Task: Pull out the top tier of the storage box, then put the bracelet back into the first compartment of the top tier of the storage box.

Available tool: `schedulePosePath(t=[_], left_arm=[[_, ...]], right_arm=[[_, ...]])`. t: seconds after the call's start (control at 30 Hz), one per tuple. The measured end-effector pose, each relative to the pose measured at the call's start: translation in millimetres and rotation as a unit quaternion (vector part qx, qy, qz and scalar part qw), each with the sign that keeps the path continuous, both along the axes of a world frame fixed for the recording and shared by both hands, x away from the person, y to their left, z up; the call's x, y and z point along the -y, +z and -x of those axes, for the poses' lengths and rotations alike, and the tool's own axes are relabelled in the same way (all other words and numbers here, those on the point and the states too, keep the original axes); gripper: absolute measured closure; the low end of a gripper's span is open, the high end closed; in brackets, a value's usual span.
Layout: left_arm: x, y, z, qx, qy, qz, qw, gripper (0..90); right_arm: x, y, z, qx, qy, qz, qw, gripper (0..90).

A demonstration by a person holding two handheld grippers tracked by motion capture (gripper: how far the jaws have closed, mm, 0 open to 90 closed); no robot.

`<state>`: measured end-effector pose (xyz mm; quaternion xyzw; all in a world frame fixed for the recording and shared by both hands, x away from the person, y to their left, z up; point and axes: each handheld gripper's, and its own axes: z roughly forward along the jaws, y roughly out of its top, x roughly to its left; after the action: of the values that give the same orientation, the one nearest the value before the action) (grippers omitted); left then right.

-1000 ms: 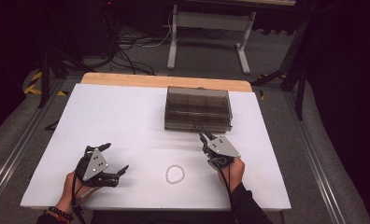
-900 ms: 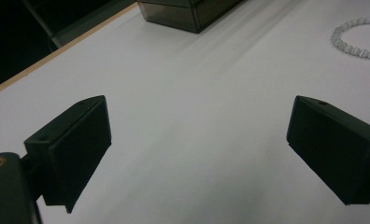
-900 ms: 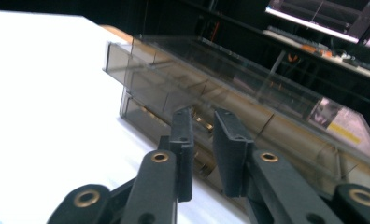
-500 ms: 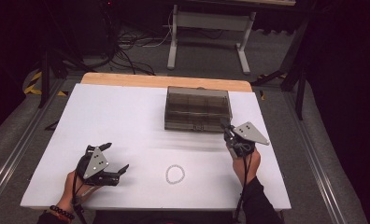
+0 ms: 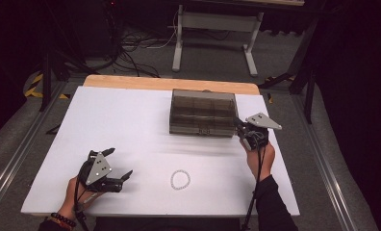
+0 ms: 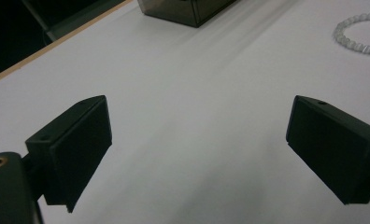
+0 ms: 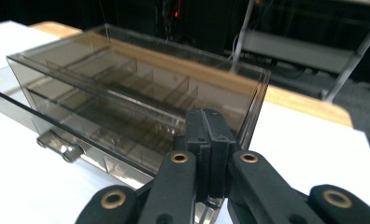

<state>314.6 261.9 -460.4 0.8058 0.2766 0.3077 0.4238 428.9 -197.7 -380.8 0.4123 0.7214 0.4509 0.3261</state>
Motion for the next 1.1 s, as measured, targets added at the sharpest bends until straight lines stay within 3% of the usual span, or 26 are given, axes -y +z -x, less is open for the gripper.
schedulePosePath(t=[0.2,0.33,0.37,0.43,0.53,0.63,0.9,1.1], left_arm=[[0.0,0.8,2.2,0.002,0.002,-0.003,1.0,7.9],[-0.3,0.7,2.7,0.003,0.003,-0.006,1.0,7.9],[-0.8,0.1,3.9,0.002,0.003,-0.005,1.0,8.0],[-1.1,-0.3,4.6,0.0,0.004,-0.003,1.0,8.0],[-1.8,0.7,4.9,0.0,0.005,-0.006,1.0,8.0],[-0.5,1.1,4.3,0.003,0.003,-0.012,0.9999,8.1],[3.2,-0.5,3.3,0.002,-0.006,-0.022,0.9997,8.2],[2.5,-0.1,3.9,0.0,-0.007,-0.02,0.9998,8.3]], right_arm=[[-2.0,-4.9,-12.7,-0.048,-0.002,0.015,0.9987,90.0],[-5.8,-7.9,-17.8,-0.063,-0.002,0.034,0.9974,90.0],[-5.8,-7.1,-19.3,-0.067,0.005,0.025,0.9974,90.0],[-6.2,-6.0,-19.5,-0.07,0.004,0.029,0.9971,90.0],[-6.2,-5.3,-21.4,-0.097,0.011,0.042,0.9943,90.0],[-6.0,-5.7,-20.5,-0.103,0.014,0.039,0.9938,90.0],[-6.9,-4.2,-16.0,-0.115,0.028,0.06,0.9912,90.0],[-7.5,-4.0,-12.1,-0.116,0.031,0.066,0.9906,90.0]])
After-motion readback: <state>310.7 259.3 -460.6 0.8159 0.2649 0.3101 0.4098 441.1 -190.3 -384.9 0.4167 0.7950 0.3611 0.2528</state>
